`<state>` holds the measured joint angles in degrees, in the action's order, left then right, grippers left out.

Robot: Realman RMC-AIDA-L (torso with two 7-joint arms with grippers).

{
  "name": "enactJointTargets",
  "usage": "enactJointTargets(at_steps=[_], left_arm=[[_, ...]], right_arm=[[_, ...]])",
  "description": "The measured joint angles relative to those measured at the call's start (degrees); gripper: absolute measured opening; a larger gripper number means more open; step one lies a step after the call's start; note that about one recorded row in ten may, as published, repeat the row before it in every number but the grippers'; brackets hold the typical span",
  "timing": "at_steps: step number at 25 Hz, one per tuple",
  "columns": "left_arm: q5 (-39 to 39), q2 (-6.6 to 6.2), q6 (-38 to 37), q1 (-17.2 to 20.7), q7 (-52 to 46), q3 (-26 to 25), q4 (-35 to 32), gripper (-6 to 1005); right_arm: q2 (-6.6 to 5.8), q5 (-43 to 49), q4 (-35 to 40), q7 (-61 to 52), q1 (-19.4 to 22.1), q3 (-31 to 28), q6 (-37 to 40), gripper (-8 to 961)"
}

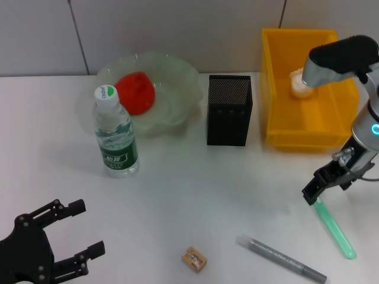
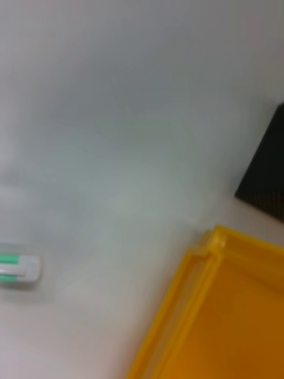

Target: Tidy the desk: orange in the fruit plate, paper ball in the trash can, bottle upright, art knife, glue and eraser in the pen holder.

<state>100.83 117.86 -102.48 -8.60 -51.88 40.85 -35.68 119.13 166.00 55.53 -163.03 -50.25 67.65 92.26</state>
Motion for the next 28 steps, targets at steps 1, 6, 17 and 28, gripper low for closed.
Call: enactJointTargets(at_steps=[1,6,17,28], left_arm=[[0.16,0.04,0.12,-0.07,0.01,-0.08,0.00,801],[0.35,0.14,0.31,-0.46,0.03,-0.13,0.00,800],[0.35,0.18,1.30,-0.45,-0.42,-0.16,0.00,799],[0.32,0.26,1.92,-0.78,-0.26,-0.14,0.84,799]], right_arm=[[0.03,0.02,-0.84,-0.06,0.04,0.00,-0.73,838],[0.19,0.17,-4.71,-0.27,0.09,0.07,-4.75,838],[0.31,-0.04,-7.91,-0.27,-0.51,0.20,-7.10,760],[0.32,-0.06,-8.43,-0.55,-0.44,0.21,-8.41,481]])
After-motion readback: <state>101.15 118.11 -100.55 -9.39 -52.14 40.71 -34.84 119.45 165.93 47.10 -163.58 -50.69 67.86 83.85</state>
